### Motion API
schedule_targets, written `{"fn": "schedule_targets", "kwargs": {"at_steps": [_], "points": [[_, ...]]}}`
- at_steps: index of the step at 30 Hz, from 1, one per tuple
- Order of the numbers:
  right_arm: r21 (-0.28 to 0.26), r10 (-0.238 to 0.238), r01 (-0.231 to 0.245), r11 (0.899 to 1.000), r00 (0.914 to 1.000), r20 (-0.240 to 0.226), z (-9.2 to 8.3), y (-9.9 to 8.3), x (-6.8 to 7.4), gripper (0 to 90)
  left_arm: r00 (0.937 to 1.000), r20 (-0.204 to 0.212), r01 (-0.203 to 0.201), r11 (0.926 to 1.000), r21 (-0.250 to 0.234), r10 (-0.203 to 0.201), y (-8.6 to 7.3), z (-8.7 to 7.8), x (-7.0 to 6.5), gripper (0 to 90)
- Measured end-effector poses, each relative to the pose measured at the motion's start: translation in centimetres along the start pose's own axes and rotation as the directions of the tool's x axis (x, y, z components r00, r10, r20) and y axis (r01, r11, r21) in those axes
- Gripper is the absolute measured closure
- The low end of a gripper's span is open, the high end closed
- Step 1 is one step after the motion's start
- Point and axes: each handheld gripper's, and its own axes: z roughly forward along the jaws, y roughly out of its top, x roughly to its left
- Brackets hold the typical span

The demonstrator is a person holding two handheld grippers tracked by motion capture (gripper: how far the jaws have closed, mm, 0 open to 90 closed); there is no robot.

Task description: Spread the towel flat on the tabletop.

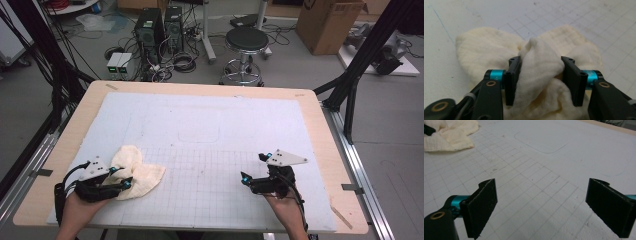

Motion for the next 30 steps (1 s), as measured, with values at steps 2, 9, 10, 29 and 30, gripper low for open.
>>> {"fn": "schedule_targets", "kwargs": {"at_steps": [2, 9, 10, 29, 30], "points": [[0.003, 0.0, 0.0, 1.0, 1.0, -0.005, 0.2, -0.1, 0.0, 9.7, 0.9998, 0.012, 0.016, 0.9999, 0.005, -0.016, 0.0, 0.2, 0.2, 61.9], [0.013, 0.006, -0.006, 1.0, 0.9998, -0.019, 0.3, -0.3, 0.1, 9.7, 0.9997, 0.021, 0.012, 0.9999, 0.003, -0.012, 0.1, 0.2, 0.1, 73.4], [0.012, 0.005, -0.004, 1.0, 0.9998, -0.018, 0.3, -0.3, 0.0, 9.7, 0.9997, 0.021, 0.011, 0.9999, 0.001, -0.011, 0.1, 0.2, 0.1, 73.8], [-0.005, 0.025, -0.025, 1.0, 0.9995, -0.02, 0.3, -0.1, -0.5, 9.7, 0.9963, 0.07, -0.04, 0.99, -0.136, 0.05, 5.4, -1.1, -2.6, 75.9], [-0.006, 0.031, -0.031, 1.0, 0.9993, -0.021, 0.2, -0.1, -0.5, 9.7, 0.995, 0.077, -0.052, 0.9891, -0.138, 0.063, 6.0, -1.1, -2.8, 75.9]]}}
